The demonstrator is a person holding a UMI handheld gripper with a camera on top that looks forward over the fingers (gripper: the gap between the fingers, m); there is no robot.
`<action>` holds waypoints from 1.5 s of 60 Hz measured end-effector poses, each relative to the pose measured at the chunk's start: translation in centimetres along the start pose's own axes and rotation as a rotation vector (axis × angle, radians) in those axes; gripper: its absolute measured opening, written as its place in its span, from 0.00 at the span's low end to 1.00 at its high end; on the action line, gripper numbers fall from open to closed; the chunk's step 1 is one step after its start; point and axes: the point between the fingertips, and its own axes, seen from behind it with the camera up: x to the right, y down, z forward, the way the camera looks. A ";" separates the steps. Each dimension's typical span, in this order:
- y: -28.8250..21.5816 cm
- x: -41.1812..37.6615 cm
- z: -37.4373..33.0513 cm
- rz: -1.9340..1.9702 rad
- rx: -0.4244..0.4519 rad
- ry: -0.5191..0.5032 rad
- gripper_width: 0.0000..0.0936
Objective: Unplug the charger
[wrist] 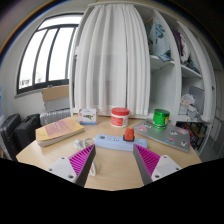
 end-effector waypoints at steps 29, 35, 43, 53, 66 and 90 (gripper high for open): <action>0.3 5.5 12.6 0.040 -0.126 0.062 0.26; 0.3 5.3 12.5 0.062 -0.118 0.043 0.18; 0.0 5.2 12.5 0.066 -0.109 0.026 0.13; -8.9 5.4 8.7 -0.019 0.142 0.021 0.13; -14.0 11.2 3.0 0.008 0.234 0.080 0.13; 5.1 16.6 6.5 0.019 -0.253 0.070 0.21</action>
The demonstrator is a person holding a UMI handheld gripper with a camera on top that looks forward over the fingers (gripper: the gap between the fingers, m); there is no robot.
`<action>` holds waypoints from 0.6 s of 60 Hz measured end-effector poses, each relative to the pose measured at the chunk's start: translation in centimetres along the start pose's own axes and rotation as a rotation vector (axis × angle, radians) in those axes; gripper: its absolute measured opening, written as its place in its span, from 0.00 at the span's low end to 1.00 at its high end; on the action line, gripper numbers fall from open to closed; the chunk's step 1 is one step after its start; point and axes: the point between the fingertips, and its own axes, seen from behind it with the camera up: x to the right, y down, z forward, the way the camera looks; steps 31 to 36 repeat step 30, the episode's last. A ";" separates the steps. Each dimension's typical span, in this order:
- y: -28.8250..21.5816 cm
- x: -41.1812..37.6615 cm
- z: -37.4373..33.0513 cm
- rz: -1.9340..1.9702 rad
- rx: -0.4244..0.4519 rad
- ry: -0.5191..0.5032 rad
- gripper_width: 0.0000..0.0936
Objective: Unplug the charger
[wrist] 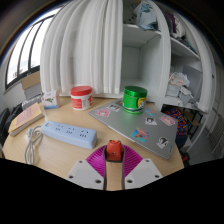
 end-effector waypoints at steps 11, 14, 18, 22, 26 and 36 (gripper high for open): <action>0.4 0.0 0.6 0.065 -0.031 -0.034 0.32; 0.4 0.0 0.5 0.074 -0.024 -0.044 0.35; 0.1 0.0 0.1 0.070 -0.002 -0.048 0.53; -0.4 -0.4 -0.5 0.045 0.037 -0.068 0.89; -0.7 -0.6 -1.3 0.017 0.072 -0.077 0.87; -1.1 0.0 -2.2 0.005 0.122 -0.070 0.91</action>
